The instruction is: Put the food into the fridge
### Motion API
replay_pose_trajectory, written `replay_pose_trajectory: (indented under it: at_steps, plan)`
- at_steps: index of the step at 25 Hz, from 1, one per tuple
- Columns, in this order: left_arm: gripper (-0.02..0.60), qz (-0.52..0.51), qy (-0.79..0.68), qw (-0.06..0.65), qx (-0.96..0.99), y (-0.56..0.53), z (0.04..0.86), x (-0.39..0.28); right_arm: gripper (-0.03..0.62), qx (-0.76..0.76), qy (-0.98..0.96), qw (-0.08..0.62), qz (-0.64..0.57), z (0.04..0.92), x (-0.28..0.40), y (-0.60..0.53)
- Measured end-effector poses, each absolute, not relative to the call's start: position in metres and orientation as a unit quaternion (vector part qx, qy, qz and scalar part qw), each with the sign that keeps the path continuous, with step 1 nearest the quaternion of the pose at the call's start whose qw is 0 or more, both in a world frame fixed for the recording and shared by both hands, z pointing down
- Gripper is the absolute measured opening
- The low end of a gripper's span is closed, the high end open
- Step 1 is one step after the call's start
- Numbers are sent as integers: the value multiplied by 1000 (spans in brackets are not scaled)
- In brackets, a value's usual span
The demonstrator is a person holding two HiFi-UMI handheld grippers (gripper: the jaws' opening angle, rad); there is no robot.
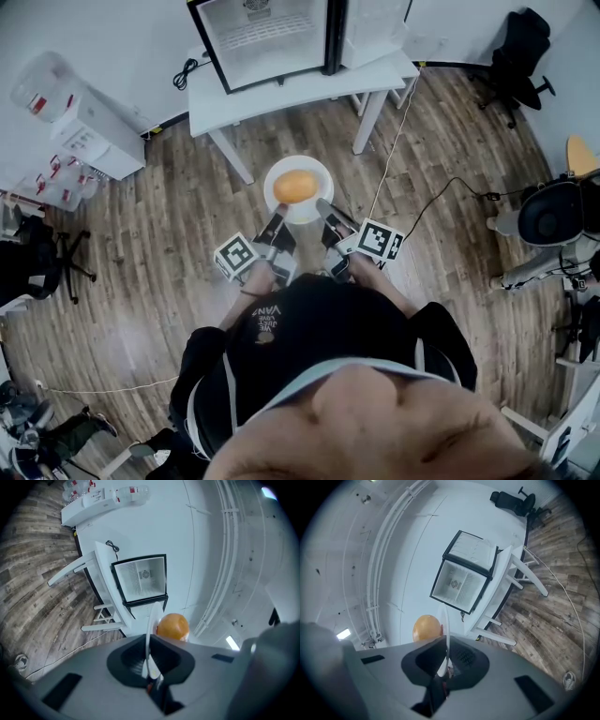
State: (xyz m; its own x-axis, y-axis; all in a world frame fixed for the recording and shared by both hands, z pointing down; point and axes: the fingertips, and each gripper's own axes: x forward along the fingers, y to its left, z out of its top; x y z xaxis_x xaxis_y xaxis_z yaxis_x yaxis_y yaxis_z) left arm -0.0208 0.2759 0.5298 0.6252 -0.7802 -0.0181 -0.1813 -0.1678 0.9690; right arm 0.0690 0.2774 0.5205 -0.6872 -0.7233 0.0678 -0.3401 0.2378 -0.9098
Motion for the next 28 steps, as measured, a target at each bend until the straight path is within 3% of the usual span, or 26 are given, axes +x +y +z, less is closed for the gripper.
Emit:
replay_pose_trajectory:
  at_steps: [28]
  plan:
    - [24,-293,-358,550,695,253,542,3,18,-325,772,171,-518,532,93,248]
